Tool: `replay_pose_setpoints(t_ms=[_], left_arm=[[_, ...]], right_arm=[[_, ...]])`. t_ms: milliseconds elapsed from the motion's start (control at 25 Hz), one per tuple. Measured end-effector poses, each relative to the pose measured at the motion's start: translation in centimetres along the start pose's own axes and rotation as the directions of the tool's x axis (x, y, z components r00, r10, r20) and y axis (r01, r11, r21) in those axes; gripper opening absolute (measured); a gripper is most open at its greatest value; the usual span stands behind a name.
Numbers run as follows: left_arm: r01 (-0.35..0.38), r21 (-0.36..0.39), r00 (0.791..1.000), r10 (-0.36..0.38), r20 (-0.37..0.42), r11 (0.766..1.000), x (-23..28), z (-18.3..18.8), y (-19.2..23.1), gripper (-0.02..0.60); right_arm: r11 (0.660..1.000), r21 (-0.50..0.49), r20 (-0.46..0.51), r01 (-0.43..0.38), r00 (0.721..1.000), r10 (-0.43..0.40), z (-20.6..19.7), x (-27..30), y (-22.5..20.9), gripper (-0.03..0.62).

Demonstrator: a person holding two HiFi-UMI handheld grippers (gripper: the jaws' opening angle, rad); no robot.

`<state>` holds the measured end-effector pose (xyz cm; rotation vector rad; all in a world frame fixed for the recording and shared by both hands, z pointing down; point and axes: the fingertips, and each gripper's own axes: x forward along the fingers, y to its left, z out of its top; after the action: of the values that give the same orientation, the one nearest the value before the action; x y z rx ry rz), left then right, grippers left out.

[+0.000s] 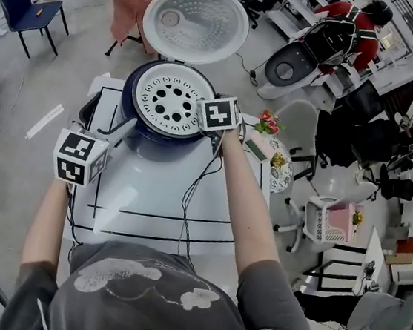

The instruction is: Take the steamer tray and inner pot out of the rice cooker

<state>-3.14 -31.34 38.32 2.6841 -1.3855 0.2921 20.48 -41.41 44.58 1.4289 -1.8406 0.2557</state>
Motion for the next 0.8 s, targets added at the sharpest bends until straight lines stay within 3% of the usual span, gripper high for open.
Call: replay_pose_setpoints(t_ms=[160,240,360,520,680,800], left_arm=[[-0.009,0.003,1.0,0.009,0.0,1.0,0.0,0.6,0.3,0.425],[-0.014,0.003,1.0,0.014,0.005,1.0,0.1,0.8,0.5,0.425],[-0.02,0.004,1.0,0.02,0.011,1.0,0.0,0.5,0.8,0.425],[-0.014,0.007,1.0,0.014,0.02,1.0,-0.1,0.2,0.7,0.425],[-0.004,0.001,1.0,0.004,0.022,1.0,-0.4,0.0,0.6,0.425],[0.009,0.002,1.0,-0.009,0.021,1.0,-0.1,0.3,-0.3,0.425]], right_arm=[[1.0,0.008,0.017,0.014,1.0,-0.014,1.3,-0.9,-0.8,0.168],[1.0,-0.013,0.032,0.011,0.999,-0.011,2.1,-1.1,-0.9,0.115],[1.0,-0.018,0.054,0.016,0.998,-0.015,2.7,-1.2,-0.8,0.111],[0.997,0.069,0.158,0.035,0.986,-0.045,3.9,-3.1,-1.4,0.086],[0.985,0.171,0.276,0.001,0.96,-0.049,5.8,-5.5,-1.6,0.059],[0.983,0.185,0.313,0.007,0.948,-0.065,6.4,-6.7,-2.2,0.055]])
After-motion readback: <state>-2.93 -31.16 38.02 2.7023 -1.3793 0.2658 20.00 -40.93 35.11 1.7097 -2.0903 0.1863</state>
